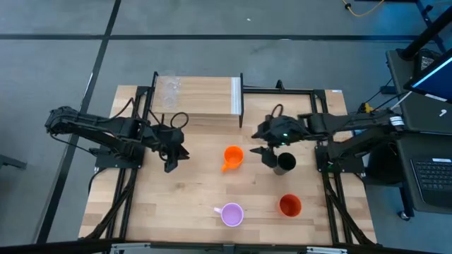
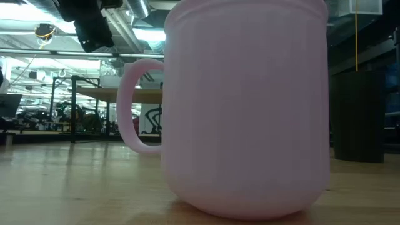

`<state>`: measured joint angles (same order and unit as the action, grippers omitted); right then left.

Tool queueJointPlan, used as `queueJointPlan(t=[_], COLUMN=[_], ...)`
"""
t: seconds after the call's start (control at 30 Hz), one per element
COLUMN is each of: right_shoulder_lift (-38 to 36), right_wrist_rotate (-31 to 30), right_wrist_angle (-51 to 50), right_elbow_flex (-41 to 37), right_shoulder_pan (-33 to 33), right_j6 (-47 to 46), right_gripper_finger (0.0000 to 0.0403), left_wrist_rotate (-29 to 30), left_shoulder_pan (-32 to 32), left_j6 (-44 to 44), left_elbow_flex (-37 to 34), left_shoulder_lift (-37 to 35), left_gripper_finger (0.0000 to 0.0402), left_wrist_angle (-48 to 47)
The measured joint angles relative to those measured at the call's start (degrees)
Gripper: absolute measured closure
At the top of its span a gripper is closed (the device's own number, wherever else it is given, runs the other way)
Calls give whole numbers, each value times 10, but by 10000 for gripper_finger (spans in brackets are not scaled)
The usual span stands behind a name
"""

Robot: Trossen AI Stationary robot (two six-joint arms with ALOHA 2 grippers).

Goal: Stack small to large cups/mugs on shelf
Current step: Put the orange mug on the shelf

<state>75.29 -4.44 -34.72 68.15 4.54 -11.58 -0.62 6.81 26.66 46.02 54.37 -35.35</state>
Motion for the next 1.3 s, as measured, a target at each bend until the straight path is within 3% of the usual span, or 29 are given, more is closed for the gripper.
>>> queueJointPlan(t=[0.23, 0.63, 1.0, 1.3], right_shoulder_lift=[106, 246, 262, 262], right_wrist_rotate=[31, 31, 79, 81], right_wrist_angle=[-10, 33, 49, 54], right_elbow_flex=[41, 45, 45, 59], right_shoulder_pan=[-6, -6, -1, -1], right_j6=[32, 47, 68, 81], right_gripper_finger=[137, 137, 137, 137], left_wrist_rotate=[0, 16, 16, 16], left_shoulder_pan=[0, 0, 0, 0], left_j6=[-2, -29, -31, -31], left_elbow_flex=[0, 0, 0, 0], left_shoulder_lift=[0, 0, 0, 0], left_gripper_finger=[315, 315, 315, 315], left_wrist_angle=[0, 0, 0, -1])
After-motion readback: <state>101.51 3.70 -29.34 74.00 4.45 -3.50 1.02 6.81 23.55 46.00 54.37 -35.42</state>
